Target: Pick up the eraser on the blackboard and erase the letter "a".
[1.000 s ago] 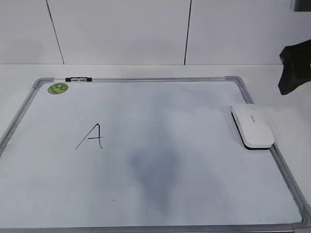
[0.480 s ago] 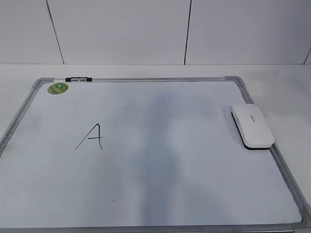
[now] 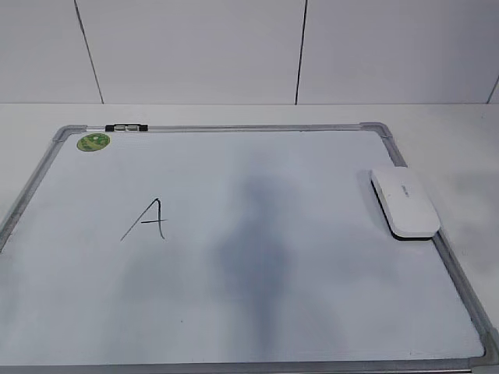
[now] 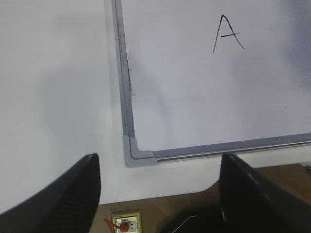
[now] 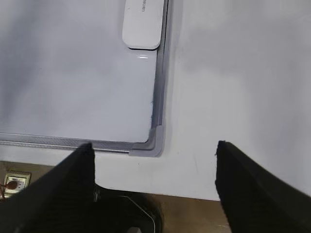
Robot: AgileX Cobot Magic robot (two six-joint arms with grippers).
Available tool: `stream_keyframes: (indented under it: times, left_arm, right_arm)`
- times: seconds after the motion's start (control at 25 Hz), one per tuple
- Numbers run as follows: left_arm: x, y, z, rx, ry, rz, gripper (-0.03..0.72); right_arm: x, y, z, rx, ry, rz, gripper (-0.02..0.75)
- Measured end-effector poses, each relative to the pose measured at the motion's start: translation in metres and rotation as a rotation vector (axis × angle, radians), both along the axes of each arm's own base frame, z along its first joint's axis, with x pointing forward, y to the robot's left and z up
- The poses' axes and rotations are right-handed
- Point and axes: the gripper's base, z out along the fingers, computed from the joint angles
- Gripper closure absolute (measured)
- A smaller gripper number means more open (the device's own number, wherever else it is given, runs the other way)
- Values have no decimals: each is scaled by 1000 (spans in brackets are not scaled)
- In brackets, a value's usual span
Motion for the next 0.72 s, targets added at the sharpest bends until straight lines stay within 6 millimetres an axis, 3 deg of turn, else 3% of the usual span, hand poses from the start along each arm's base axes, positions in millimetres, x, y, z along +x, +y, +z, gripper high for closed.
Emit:
stream_keyframes:
  times: [0.2, 0.44, 0.72]
  left_arm:
    - [-14, 0, -26, -1, 15, 1, 133]
    - [-20, 0, -57, 1, 70, 2, 133]
    - [-18, 3, -62, 28, 42, 20, 133]
  right_arm:
    - [-34, -9, -24, -24, -48, -10, 145]
    - [-61, -19, -61, -71, -80, -26, 146]
    - [-74, -23, -86, -94, -119, -27, 147]
